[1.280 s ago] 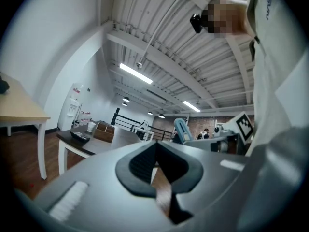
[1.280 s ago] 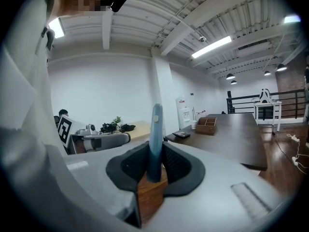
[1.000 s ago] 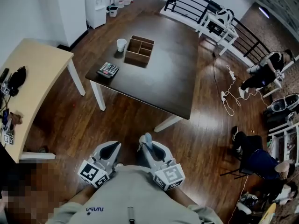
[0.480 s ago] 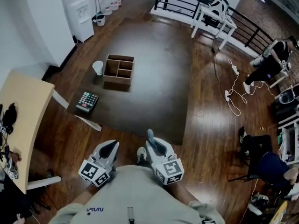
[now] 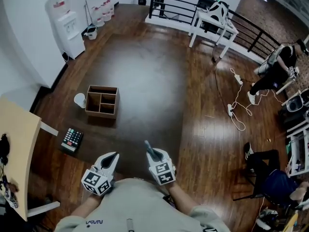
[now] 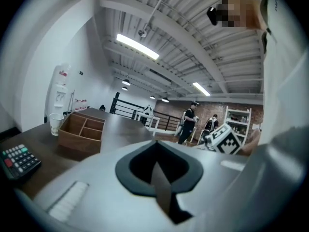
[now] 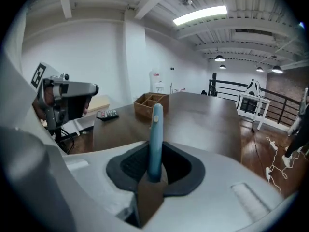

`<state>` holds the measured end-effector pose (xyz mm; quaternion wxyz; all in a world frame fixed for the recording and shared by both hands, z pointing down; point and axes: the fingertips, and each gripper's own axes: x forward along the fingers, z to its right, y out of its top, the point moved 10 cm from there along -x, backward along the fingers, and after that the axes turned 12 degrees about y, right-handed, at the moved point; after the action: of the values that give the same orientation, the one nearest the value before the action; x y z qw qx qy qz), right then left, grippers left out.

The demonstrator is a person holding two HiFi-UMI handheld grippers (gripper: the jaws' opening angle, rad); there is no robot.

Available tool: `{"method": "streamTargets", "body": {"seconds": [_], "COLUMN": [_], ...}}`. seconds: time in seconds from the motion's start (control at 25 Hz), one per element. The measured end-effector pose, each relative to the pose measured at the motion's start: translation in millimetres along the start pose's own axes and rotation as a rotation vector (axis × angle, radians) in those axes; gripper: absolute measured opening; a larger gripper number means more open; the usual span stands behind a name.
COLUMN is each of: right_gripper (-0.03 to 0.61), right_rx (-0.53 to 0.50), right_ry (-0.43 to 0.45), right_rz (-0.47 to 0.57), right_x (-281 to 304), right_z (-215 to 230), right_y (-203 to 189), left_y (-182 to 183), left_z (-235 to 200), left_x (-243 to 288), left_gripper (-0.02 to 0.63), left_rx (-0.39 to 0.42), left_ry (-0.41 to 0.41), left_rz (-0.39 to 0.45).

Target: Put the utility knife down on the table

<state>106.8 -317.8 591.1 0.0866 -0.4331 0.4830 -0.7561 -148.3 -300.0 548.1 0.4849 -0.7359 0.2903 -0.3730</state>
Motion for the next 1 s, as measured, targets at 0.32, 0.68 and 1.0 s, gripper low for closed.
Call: {"method": "streamTargets", "body": {"seconds": [0.32,0.68,1.0], "right_gripper": [0.074,0.075,0.089], "right_rx": [-0.085,-0.03,0.003], "right_ry": [0.015,0.094,0.136], "right_rz": [-0.276,-0.385,-0.38], "right_x": [62,81,77], "right_z": [37,37,42], "right_y": [-31,-49,-46], "left_y": [5,5,9], "left_z": [-11,-11,-13], "left_x": [34,67,79], "left_gripper": [0.002,0.002,0.002], "left_rx": [0.011,0.022,0.019], "left_ry": [-0.003,-0.067,-0.089], "left_rz": [-0.066,-0.099,-0.098]}}
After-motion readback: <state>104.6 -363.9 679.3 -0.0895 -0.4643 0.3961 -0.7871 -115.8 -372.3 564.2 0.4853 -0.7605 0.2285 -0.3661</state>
